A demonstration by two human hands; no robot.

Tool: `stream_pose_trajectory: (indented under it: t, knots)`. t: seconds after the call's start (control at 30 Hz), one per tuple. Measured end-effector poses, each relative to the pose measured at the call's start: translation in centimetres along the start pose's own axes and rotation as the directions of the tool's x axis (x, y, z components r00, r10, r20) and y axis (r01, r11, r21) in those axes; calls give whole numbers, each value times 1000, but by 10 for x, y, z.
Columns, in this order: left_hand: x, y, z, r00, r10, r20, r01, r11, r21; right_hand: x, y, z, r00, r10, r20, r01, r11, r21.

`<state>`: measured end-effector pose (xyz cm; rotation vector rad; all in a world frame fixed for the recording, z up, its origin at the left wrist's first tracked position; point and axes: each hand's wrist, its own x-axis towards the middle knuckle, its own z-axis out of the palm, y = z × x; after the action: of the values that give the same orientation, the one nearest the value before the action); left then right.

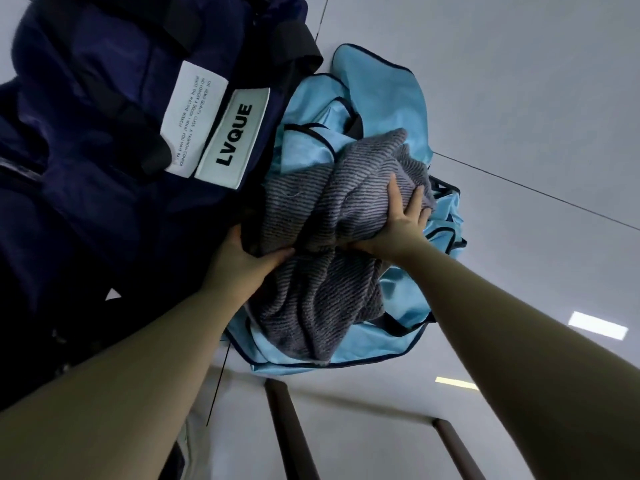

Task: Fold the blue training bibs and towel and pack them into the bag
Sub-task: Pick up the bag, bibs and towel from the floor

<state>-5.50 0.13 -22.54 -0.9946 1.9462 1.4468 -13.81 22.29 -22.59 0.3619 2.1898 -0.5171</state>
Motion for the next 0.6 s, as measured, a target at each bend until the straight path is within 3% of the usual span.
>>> stream_pose_trajectory:
  t: [0.17, 0.3, 0.43, 0.6]
  knots:
    - [-1, 2, -1, 995, -75, 59, 81, 991, -107, 3, 9, 3, 999, -17, 28, 15, 997, 76]
    - [-3, 6, 1, 989, -55, 135, 79, 981, -177, 6, 14, -2, 994, -97, 41, 92, 989, 117]
    - [-6, 10, 1, 984, -13, 176, 52, 975, -218, -10, 14, 0, 983, -186, 11, 164, 890, 426]
    - [-9, 12, -4, 975, 77, 209, -13, 956, -294, -47, 11, 11, 976, -217, -5, 169, 745, 646]
